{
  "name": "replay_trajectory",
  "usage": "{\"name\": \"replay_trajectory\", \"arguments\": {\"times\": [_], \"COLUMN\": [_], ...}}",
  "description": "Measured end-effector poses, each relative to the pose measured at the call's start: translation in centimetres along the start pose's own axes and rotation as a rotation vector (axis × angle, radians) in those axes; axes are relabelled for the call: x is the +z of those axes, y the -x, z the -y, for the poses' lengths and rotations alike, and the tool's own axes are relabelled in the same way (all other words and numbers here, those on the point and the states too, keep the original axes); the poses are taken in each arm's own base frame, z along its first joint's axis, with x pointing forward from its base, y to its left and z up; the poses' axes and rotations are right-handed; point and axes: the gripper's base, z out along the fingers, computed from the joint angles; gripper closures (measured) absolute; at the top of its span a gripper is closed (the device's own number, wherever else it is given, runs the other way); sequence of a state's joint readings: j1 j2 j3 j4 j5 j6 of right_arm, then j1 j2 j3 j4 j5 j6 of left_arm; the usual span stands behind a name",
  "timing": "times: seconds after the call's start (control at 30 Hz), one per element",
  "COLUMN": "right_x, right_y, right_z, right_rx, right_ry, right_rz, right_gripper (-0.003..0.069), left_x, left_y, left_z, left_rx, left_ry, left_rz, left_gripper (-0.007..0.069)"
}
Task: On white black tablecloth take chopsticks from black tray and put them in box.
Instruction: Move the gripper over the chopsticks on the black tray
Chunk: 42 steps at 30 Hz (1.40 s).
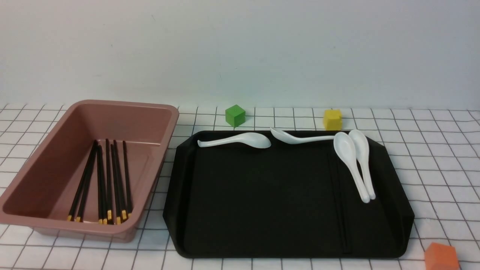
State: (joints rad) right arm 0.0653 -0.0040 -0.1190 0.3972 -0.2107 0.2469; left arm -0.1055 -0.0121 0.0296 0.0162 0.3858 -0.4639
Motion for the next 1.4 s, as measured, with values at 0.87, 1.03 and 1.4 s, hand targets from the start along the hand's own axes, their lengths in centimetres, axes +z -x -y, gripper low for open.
{"name": "replay_trajectory", "arguments": {"times": [0.87, 1.03, 1.4], "right_x": [12.0, 14.4, 20.3], "right_y": [-13.5, -16.2, -21.6], "right_z": [-1.6, -1.5, -1.3], "right_rx": [-0.098, -0.163, -0.338], "right_ry": [-0.039, -0.125, -0.378], "right_rz": [-1.679, -1.666, -1.651], "right_gripper": [0.0657, 0.0657, 0.0625], "left_x": [0.0, 0.0, 0.0], "left_y": [0.0, 0.0, 0.0], "left_z": [0.0, 0.0, 0.0], "left_rx": [0.000, 0.000, 0.000], "left_ry": [0.000, 0.000, 0.000], "left_rz": [0.000, 0.000, 0.000], "left_gripper": [0.0386, 0.0386, 0.0386]}}
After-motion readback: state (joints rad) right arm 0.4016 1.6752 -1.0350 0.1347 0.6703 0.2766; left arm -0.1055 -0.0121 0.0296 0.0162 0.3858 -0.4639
